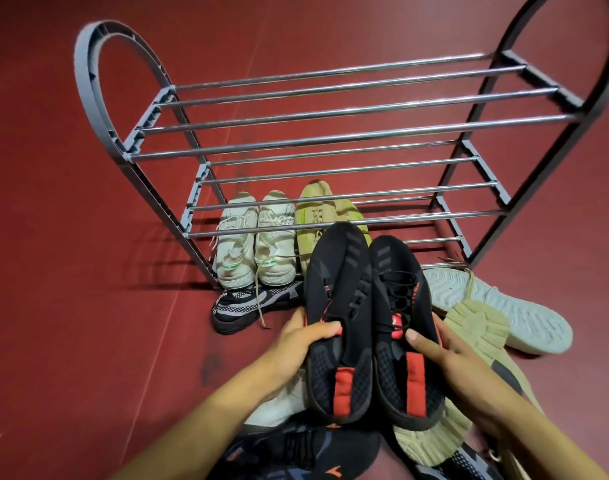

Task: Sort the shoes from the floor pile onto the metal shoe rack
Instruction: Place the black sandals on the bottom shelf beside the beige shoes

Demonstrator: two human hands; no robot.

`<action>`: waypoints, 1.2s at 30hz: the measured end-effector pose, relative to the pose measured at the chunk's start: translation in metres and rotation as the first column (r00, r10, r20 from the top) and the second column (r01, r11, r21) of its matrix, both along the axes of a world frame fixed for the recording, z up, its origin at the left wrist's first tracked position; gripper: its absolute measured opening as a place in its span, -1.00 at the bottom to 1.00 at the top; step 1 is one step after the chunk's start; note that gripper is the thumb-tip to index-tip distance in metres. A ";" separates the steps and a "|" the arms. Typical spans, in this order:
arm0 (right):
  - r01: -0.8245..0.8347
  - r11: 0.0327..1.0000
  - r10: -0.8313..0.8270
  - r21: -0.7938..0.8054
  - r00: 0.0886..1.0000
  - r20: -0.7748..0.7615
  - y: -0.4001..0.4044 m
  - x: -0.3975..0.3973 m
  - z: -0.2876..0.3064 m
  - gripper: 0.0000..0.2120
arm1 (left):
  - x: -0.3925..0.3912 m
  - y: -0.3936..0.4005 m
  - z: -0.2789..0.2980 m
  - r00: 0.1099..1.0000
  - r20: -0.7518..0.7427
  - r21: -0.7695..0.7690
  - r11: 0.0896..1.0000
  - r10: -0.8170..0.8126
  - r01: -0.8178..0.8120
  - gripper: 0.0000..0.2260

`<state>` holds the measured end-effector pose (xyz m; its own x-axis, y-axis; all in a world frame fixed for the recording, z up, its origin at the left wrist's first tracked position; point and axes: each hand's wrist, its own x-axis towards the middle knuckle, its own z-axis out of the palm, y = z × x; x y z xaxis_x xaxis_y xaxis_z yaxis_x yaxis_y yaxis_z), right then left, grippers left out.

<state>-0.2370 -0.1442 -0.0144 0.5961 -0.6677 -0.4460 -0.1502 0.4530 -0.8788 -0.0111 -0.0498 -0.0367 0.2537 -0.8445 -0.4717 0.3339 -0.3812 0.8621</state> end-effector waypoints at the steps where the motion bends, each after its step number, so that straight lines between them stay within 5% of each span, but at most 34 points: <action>1: -0.008 1.000 0.008 -0.008 1.000 0.007 0.000 -0.002 0.001 -0.61 | -0.004 0.001 -0.002 1.000 -0.001 -0.003 1.000 -0.007 0.007 -0.40; 6: 0.022 0.991 -0.018 0.132 0.999 -0.028 -0.001 -0.028 -0.010 -0.35 | -0.035 0.015 -0.014 0.999 0.034 0.051 0.998 -0.040 0.039 -0.36; 14: 0.322 0.945 -0.327 -0.058 0.937 -0.121 -0.054 -0.037 0.010 -0.83 | -0.060 -0.041 -0.002 0.999 -0.008 0.037 0.998 0.042 -0.042 -0.52; 23: 0.493 0.806 -0.565 -0.327 0.806 -0.178 -0.148 -0.033 -0.011 -0.93 | -0.075 -0.131 0.005 0.986 0.165 0.241 0.970 0.003 -0.044 -0.53; 29: 0.577 0.769 -0.636 -0.275 0.735 -0.235 -0.150 -0.032 -0.033 -0.96 | -0.071 -0.136 -0.001 0.959 0.278 0.198 0.980 -0.065 0.009 -0.71; 36: 0.611 0.676 -0.730 -0.412 0.631 -0.263 -0.168 -0.018 -0.037 -0.90 | -0.054 -0.182 0.015 0.948 0.316 0.167 0.980 0.046 -0.104 -0.78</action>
<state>-0.2551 -0.3122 -0.0518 -0.2454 -0.9310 -0.2704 -0.2387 0.3284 -0.9139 -0.0647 -0.2323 -0.0220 0.4702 -0.7262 -0.5015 0.0956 -0.5230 0.8469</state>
